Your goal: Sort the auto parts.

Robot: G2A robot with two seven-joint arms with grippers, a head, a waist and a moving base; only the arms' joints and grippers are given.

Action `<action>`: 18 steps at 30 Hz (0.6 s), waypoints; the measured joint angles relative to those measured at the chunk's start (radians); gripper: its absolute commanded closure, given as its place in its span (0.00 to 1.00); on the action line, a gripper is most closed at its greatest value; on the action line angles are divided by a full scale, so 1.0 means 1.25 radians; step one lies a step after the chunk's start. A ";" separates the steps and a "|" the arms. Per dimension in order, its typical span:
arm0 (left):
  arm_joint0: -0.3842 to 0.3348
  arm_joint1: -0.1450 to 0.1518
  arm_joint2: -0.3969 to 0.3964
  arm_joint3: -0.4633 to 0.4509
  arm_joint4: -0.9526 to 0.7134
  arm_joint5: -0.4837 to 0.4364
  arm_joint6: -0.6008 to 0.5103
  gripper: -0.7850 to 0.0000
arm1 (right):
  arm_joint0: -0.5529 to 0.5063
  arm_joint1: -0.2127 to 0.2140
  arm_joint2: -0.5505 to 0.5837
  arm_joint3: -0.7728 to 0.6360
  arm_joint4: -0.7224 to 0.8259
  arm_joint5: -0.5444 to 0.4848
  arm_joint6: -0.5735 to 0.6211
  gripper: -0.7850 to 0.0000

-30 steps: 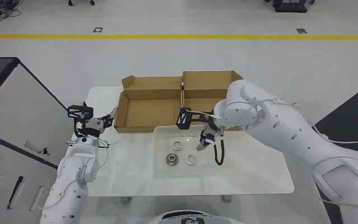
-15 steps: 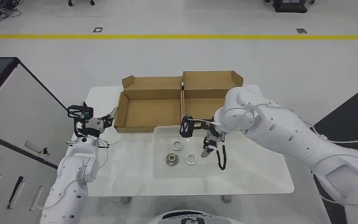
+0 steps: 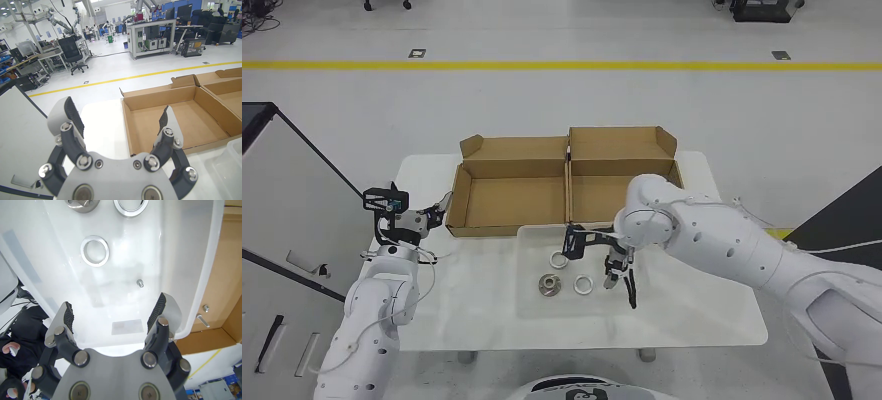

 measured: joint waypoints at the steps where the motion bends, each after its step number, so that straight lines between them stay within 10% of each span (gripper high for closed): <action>1: 0.000 0.000 0.000 0.000 0.000 0.000 0.000 0.00 | 0.000 -0.003 -0.004 0.009 -0.001 -0.003 -0.004 0.00; 18: 0.000 0.000 0.000 0.000 0.000 0.000 0.000 0.00 | -0.010 -0.054 -0.035 0.116 -0.041 -0.005 -0.041 0.10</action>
